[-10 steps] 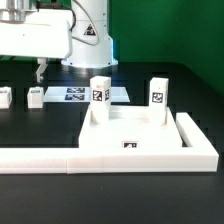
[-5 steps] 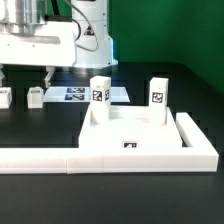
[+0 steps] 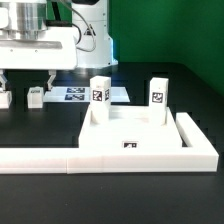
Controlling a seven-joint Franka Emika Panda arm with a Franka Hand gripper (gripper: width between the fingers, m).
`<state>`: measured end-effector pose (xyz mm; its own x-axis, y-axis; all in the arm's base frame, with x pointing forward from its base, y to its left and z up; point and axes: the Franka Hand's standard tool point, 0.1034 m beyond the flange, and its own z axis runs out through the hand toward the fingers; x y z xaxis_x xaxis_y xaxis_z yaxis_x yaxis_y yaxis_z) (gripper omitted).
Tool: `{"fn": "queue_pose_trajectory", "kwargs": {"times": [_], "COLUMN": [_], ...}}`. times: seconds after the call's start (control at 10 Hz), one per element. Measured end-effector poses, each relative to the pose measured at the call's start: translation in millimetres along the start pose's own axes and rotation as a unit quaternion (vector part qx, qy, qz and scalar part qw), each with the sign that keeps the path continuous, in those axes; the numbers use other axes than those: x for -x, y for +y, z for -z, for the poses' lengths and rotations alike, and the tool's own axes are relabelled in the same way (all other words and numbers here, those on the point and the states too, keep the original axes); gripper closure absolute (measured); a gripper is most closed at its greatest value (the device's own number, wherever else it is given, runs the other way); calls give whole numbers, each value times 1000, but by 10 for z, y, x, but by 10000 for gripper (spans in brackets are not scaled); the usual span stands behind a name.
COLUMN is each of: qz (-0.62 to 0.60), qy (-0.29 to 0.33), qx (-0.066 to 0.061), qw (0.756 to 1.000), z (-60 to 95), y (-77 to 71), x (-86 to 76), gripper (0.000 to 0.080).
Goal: Assemble square table
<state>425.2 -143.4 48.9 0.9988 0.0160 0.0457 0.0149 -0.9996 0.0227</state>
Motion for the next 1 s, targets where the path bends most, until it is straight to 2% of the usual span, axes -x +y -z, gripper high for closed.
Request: {"fn": "queue_pose_trajectory", "kwargs": {"times": [0.3,0.4,0.5,0.7,0.8,0.9,1.0], "qz": [5,12,21,24,14,17,20], "qy": [-66,-82,-126,-188,-198,-221,-217], "qx": [-36,-40,-45,-44,-44,-51,-51], "qw": [997,996,991,981,979,974,975], "z": [-34,-30,-21,15,-5,-10,-22], "y": [-105,-109,-132,-74,-55,-98,-102], "x": [166,173,218,267,294,312,277], "gripper": [151,151,151,151,151,151,151]}}
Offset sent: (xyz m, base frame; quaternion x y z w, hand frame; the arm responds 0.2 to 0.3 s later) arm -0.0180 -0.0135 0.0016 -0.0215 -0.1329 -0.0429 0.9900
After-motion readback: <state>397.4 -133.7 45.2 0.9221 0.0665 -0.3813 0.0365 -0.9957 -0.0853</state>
